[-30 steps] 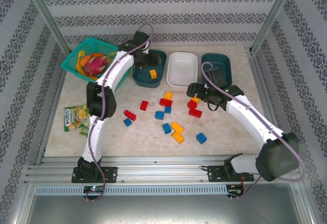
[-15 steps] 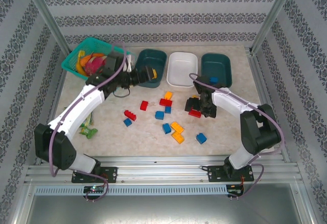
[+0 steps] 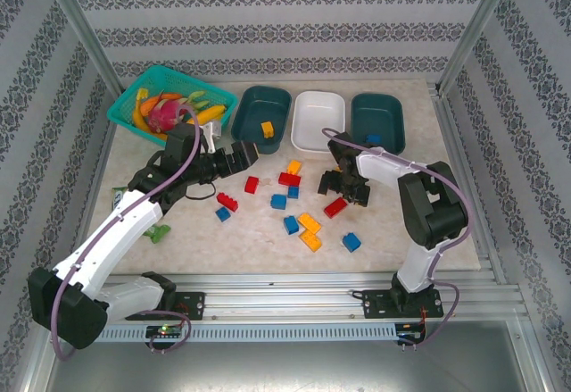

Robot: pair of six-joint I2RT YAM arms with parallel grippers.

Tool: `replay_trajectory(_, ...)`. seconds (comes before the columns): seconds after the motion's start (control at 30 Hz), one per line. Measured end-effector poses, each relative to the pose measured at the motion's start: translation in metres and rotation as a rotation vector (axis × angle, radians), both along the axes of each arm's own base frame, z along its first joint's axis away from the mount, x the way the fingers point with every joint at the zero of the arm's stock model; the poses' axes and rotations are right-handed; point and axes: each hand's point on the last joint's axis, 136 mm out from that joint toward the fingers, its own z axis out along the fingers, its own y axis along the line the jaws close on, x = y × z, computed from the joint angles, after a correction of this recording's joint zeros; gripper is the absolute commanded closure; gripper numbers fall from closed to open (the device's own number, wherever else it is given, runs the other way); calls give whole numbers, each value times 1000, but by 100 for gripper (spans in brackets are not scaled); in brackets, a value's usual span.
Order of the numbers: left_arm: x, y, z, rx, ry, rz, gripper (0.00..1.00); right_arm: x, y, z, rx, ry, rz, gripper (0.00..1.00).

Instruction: Sort the legos into containers by color

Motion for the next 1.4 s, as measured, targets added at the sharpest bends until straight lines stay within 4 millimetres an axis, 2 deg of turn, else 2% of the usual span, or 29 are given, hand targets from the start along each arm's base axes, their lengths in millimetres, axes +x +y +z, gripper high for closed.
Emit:
replay_trajectory(0.13, 0, 1, -3, 2, 6, 4, 0, -1, -1, 0, -3, 5, -22, 12)
replay_trajectory(0.23, 0, 1, -3, 2, 6, 5, 0, -2, 0, 1, 1, 5, -33, 8)
replay_trajectory(0.37, 0, 1, -3, 2, 6, 4, 0, -15, 8, 6, 27, 8, -52, 8)
replay_trajectory(0.5, -1, 0, -4, 1, 10, 3, 0, -40, 8, 7, 76, 42, -137, 18)
replay_trajectory(0.63, -4, -4, -9, -7, 20, -10, 0, -47, 7, 5, 91, 67, -219, 24)
replay_trajectory(0.77, -8, -11, -10, -17, 22, -35, 0, -43, 10, 5, 107, 61, -276, 30)
replay_trajectory(0.93, -11, -16, -10, -19, 23, -52, 0, -36, 14, 0, 128, 55, -325, 50)
replay_trajectory(1.1, -12, -17, -10, -20, 22, -56, 0, -40, 11, -1, 110, 82, -359, 67)
replay_trajectory(1.3, -13, -18, -8, -25, 19, -56, 0, -36, 16, 5, 123, 58, -348, 73)
replay_trajectory(1.4, -13, -18, -5, -31, 17, -47, 0, -29, 20, 27, 130, -1, -283, 73)
